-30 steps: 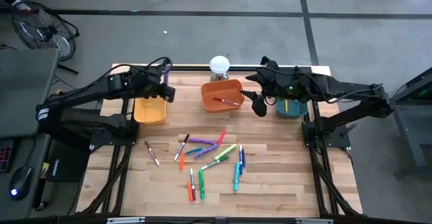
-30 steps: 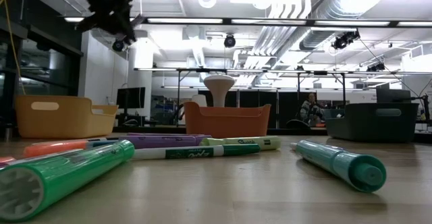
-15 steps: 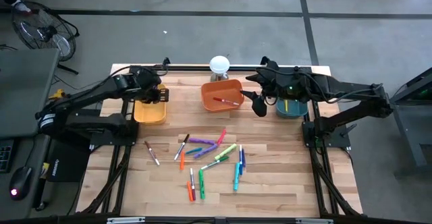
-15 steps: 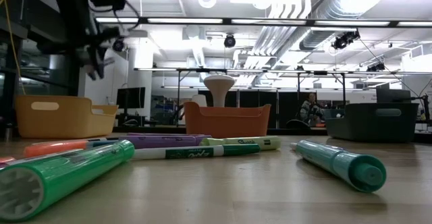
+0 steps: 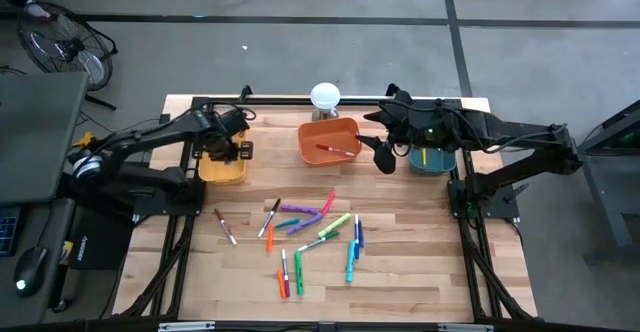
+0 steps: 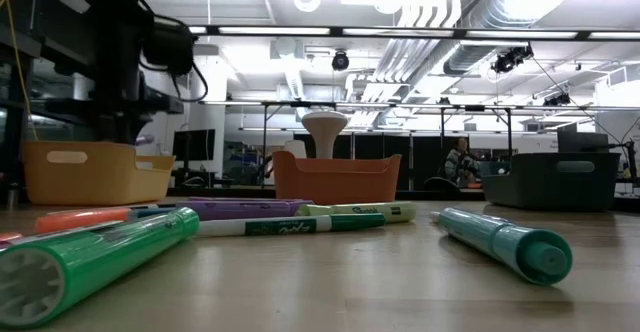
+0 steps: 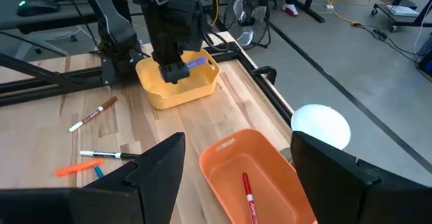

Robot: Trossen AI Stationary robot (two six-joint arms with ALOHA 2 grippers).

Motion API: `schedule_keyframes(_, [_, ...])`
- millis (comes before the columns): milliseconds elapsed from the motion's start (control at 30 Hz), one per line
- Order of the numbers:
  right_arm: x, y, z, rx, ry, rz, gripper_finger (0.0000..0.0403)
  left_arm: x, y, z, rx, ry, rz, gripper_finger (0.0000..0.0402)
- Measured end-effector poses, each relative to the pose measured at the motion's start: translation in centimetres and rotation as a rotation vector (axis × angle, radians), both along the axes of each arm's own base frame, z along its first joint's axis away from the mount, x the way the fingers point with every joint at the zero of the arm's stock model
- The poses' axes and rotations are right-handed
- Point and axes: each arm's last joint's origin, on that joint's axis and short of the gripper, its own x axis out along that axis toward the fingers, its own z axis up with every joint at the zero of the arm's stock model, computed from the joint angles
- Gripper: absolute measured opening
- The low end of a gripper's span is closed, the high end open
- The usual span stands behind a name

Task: Pick & Place Markers
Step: Put the right purple highlighter pen into the yellow bin

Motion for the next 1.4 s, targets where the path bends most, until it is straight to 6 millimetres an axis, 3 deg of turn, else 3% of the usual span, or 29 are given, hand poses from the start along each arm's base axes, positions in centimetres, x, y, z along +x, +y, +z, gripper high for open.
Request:
schedule_keyframes(167, [0.0, 0.0, -0.1, 0.005, 0.005, 0.0, 0.0259, 1.0, 0.7, -1.9, -0.075, 0.063, -0.008, 0.0055])
schedule_keyframes(400, [0.0, 0.1, -0.1, 0.016, 0.008, 0.019, 0.0259, 1.6, 1.0, -2.9, -0.098, 0.09, -0.035, 0.0055])
schedule_keyframes(767, [0.0, 0.1, -0.2, 0.021, 0.013, 0.029, 0.0259, 0.7, 0.1, -5.4, -0.167, 0.061, -0.02, 0.0055])
schedule_keyframes(900, [-0.1, 0.1, -0.2, 0.021, 0.02, 0.036, 0.0259, 0.8, 0.2, -5.4, -0.165, 0.059, -0.014, 0.0062])
schedule_keyframes(1133, [-0.1, 0.1, -0.3, 0.02, 0.029, 0.038, 0.0259, 0.8, 0.2, -5.3, -0.158, 0.064, -0.005, 0.0152])
schedule_keyframes(1400, [-0.1, 0.2, -0.5, 0.037, 0.048, 0.06, 0.0259, 1.0, 0.3, -4.5, -0.129, 0.01, -0.016, 0.0149])
